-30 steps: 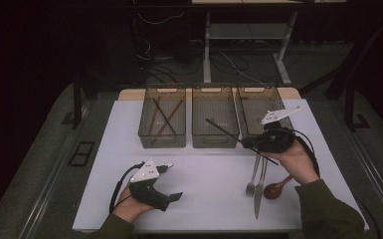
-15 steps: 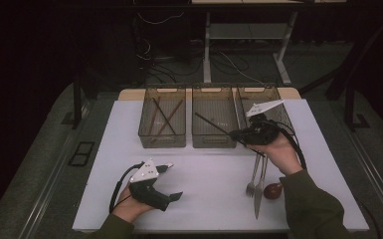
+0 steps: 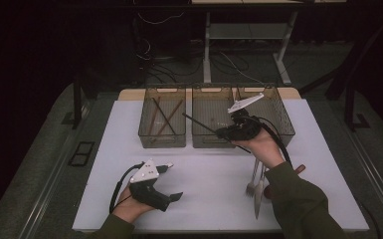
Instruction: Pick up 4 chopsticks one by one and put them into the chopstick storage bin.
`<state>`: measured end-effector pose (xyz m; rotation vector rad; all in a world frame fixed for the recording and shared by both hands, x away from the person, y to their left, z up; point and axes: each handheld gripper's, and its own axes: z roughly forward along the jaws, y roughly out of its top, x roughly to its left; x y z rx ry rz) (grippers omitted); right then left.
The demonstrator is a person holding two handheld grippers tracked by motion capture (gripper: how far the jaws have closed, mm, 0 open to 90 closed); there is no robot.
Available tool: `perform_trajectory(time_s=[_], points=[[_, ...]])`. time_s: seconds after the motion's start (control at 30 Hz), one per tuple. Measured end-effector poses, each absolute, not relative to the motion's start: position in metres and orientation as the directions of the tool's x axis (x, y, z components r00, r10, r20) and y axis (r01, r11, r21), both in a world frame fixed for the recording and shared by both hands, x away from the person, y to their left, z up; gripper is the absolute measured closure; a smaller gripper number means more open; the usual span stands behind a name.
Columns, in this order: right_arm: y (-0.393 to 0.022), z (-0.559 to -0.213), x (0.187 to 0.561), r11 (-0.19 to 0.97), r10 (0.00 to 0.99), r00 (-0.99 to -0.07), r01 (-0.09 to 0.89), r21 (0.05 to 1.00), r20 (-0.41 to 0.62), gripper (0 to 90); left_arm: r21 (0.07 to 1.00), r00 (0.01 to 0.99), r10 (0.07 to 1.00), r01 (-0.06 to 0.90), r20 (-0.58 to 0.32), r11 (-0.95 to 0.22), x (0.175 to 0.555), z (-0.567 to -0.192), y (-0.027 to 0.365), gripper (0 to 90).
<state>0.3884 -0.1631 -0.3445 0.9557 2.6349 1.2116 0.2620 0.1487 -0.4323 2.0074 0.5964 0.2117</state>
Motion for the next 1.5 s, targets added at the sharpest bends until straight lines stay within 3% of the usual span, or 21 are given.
perform_trajectory(time_s=[0.5,1.5], points=[[-0.126,-0.342,0.411,0.505,0.582,-0.798,0.508,0.698,0.159,85.1,0.864,0.867,0.489,0.316,-0.096,-0.392,0.262,-0.432,0.149,0.0],[-0.026,-0.349,0.485,0.485,0.674,-0.719,0.604,0.633,0.170,85.0,0.870,0.872,0.480,0.309,-0.097,-0.385,0.261,-0.431,0.149,0.0]])
